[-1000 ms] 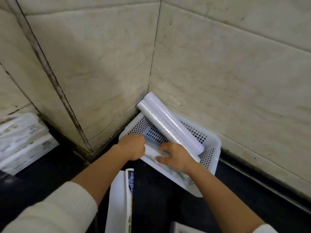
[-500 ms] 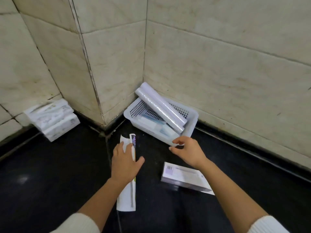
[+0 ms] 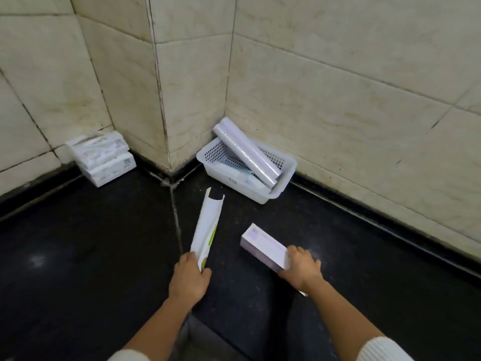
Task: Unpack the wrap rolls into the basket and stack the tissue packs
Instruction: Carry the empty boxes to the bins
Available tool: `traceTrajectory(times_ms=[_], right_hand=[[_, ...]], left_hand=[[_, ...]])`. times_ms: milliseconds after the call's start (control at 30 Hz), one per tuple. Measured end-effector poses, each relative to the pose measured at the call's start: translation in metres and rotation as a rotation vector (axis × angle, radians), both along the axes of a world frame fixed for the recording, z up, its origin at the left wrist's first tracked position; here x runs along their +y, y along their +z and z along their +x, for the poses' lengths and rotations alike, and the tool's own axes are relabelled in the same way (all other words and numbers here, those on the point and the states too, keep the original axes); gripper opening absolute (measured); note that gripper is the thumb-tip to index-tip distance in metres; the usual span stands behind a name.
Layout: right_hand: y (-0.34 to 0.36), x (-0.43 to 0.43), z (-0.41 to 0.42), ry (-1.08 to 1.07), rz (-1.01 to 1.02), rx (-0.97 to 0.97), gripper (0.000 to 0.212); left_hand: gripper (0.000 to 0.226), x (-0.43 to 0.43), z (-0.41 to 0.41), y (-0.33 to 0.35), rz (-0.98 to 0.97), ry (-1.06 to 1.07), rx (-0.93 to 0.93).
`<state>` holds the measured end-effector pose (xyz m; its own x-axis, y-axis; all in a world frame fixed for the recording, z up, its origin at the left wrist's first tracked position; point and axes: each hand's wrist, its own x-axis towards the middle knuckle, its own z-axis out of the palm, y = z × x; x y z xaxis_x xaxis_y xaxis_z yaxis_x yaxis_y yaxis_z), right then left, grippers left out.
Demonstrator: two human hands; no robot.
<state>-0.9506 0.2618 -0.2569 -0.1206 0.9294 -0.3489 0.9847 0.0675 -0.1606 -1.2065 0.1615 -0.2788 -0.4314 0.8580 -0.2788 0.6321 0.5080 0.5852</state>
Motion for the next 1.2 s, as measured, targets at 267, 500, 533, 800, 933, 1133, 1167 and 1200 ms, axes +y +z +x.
traceTrajectory(times_ms=[267, 500, 533, 800, 933, 1133, 1167, 1200], right_hand=[[0.021, -0.027, -0.036, 0.064, -0.008, 0.573, 0.037], [0.012, -0.117, -0.038, 0.442, -0.245, 0.777, 0.042], [0.010, -0.135, -0.034, 0.504, -0.291, 0.759, 0.043], [-0.004, -0.310, -0.005, 0.912, -0.601, 0.542, 0.039], [-0.014, -0.414, 0.021, 1.102, -0.748, 0.397, 0.029], [-0.024, -0.590, 0.082, 1.432, -0.843, 0.179, 0.034], [-0.025, -0.621, 0.096, 1.478, -0.850, 0.153, 0.032], [-0.029, -0.653, 0.112, 1.516, -0.866, 0.129, 0.028]], left_hand=[[0.048, -0.073, 0.013, 0.016, 0.174, 0.234, -0.053], [0.060, -0.216, 0.101, 0.010, 0.281, 0.744, -0.019], [0.059, -0.239, 0.121, 0.009, 0.269, 0.824, -0.049], [0.057, -0.439, 0.279, 0.000, 0.137, 1.319, -0.135], [0.053, -0.541, 0.364, -0.007, 0.035, 1.579, -0.178], [0.048, -0.683, 0.497, -0.019, 0.060, 1.933, -0.226], [0.049, -0.706, 0.519, -0.022, 0.068, 1.978, -0.250], [0.049, -0.730, 0.542, -0.027, 0.072, 2.020, -0.275]])
